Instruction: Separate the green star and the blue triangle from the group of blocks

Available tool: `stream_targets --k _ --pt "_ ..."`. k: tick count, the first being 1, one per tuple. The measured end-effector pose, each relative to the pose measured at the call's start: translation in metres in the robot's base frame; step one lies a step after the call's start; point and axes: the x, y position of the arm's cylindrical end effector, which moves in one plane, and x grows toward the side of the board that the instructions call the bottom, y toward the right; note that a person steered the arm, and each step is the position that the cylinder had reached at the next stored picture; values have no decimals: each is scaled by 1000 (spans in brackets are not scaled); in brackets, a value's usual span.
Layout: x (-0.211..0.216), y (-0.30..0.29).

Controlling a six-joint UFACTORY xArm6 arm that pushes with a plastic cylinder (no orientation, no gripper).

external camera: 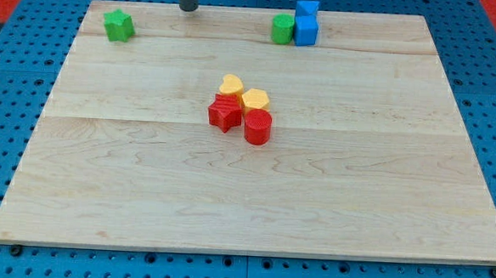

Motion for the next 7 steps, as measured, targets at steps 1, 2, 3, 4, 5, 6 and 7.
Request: stream_targets --k 1,2,3,4,5,6,7 --pt "0 65" --pt "0 75" --pt "0 86" --pt "-1 114" --pt "-1 151" --pt "-1 160" --pt "-1 198"
